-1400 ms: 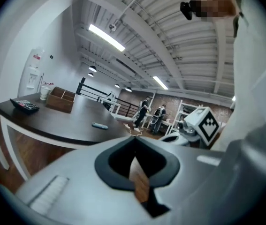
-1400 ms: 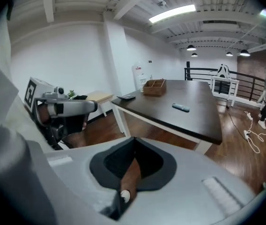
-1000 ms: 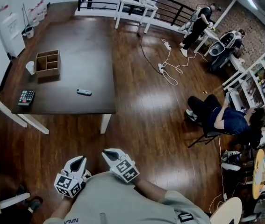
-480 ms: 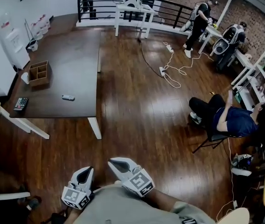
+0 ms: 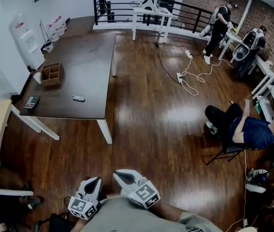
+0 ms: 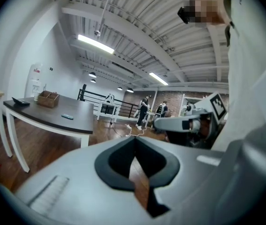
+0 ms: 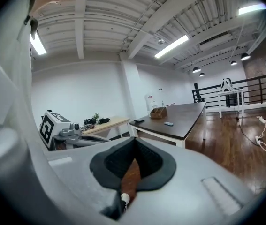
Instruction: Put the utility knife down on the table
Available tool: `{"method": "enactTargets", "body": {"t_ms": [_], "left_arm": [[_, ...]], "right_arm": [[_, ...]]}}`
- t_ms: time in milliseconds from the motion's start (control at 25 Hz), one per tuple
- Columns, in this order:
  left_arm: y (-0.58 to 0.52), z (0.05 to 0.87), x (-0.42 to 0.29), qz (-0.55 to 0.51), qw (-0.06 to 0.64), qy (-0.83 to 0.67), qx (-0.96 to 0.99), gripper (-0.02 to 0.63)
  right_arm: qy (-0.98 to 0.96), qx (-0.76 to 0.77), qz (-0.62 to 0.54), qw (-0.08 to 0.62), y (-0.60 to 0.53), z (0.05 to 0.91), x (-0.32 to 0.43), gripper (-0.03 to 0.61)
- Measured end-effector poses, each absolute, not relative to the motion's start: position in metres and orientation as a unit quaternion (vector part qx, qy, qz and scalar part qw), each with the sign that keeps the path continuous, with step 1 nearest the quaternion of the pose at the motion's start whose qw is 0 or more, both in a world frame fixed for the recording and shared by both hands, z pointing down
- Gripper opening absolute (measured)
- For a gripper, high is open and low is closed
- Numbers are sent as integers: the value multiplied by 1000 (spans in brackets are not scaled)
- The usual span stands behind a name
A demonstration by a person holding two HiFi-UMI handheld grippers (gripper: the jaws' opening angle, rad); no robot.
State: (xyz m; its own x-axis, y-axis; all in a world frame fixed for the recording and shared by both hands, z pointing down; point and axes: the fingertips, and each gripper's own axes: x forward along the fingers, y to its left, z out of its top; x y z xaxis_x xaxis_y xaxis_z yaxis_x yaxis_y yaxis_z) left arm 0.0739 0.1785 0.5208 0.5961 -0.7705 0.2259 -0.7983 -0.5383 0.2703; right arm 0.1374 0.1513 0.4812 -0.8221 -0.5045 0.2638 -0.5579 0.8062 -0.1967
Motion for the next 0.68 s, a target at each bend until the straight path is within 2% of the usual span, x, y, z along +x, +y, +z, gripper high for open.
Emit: {"method": "enactTargets", "body": {"t_ms": [680], "left_arm": [[184,521,70,17,164,-471,867,2]], "right_arm": [[-951,273,110,99,158,480,136,0]]}}
